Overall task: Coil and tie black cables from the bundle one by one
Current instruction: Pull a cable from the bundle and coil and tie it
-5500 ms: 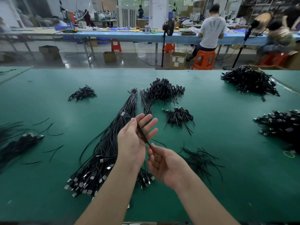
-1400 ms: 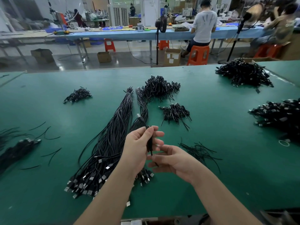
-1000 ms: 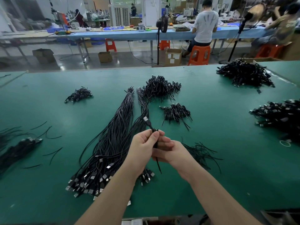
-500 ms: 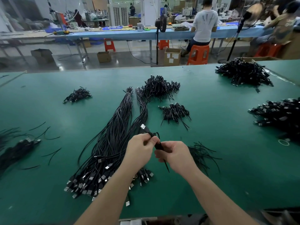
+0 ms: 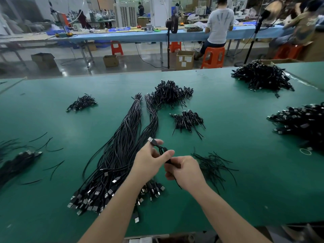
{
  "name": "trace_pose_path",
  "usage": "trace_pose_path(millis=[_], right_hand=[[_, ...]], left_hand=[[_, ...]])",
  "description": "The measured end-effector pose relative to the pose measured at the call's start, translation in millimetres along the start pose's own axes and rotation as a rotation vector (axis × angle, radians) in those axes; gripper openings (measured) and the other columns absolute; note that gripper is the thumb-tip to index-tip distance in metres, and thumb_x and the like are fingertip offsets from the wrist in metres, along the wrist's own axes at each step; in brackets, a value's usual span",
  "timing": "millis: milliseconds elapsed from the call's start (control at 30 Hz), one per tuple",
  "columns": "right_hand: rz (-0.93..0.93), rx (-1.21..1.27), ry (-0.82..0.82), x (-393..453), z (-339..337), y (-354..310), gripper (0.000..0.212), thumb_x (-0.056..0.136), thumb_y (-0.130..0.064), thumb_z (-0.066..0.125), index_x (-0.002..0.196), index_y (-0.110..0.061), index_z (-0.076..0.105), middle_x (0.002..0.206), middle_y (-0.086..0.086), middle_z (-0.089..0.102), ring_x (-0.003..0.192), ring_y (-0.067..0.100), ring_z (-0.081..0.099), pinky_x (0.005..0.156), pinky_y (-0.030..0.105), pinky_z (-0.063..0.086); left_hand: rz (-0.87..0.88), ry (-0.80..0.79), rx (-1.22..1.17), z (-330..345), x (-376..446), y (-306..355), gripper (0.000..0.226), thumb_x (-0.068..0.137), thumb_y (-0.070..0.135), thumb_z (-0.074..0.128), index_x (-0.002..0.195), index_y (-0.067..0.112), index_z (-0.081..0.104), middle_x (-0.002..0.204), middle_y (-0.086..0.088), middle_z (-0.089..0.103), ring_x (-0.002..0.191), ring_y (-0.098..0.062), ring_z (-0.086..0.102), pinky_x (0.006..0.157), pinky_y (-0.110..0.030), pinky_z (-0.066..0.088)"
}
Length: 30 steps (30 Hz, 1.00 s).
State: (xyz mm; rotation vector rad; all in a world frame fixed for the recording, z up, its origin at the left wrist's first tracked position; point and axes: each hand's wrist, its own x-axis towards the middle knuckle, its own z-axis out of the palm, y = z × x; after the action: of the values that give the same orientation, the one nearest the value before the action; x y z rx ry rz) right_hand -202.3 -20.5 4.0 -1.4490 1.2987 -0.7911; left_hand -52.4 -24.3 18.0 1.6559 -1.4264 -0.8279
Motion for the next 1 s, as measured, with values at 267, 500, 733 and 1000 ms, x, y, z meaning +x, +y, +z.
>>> trace_pose_path(millis=[267, 500, 733, 1000], right_hand=[[-0.097, -0.278, -0.143, 3, 4, 5, 0.021, 0.106, -0.030, 0.041, 0.105, -0.025, 0.062, 0.070, -0.009, 0.057, 0.049, -0.001, 0.047, 0.048, 0.015, 0.035], [-0.031, -0.220, -0.124, 5, 19, 20, 0.033, 0.108, -0.038, 0.029, 0.091, -0.023, 0.053, 0.076, -0.003, 0.056, 0.062, 0.016, 0.049, 0.058, 0.030, 0.042], [0.019, -0.117, 0.015, 20, 37, 49, 0.038, 0.108, -0.037, 0.028, 0.080, -0.020, 0.047, 0.073, -0.004, 0.051, 0.064, 0.011, 0.044, 0.058, 0.027, 0.036], [-0.094, -0.309, 0.187, 35, 44, 84, 0.030, 0.106, -0.017, 0.032, 0.078, -0.021, 0.041, 0.083, -0.004, 0.042, 0.080, 0.011, 0.039, 0.073, 0.030, 0.037]], left_hand=[[0.039, -0.045, 0.043, -6, 11, -11, 0.041, 0.090, 0.035, 0.072, 0.067, 0.002, 0.065, 0.052, 0.004, 0.054, 0.047, -0.011, 0.040, 0.051, -0.028, 0.033], [0.024, -0.098, 0.167, 4, 20, -21, 0.036, 0.090, 0.035, 0.071, 0.060, 0.018, 0.061, 0.045, 0.014, 0.052, 0.040, -0.002, 0.038, 0.043, -0.017, 0.030], [-0.272, -0.140, -0.204, 14, 23, -31, 0.026, 0.090, 0.038, 0.073, 0.089, 0.012, 0.070, 0.074, -0.002, 0.071, 0.046, -0.008, 0.045, 0.047, -0.024, 0.038], [0.442, 0.340, 0.310, 40, 19, -5, 0.017, 0.096, 0.009, 0.063, 0.111, 0.011, 0.070, 0.080, 0.008, 0.069, 0.053, 0.010, 0.049, 0.053, -0.008, 0.044]])
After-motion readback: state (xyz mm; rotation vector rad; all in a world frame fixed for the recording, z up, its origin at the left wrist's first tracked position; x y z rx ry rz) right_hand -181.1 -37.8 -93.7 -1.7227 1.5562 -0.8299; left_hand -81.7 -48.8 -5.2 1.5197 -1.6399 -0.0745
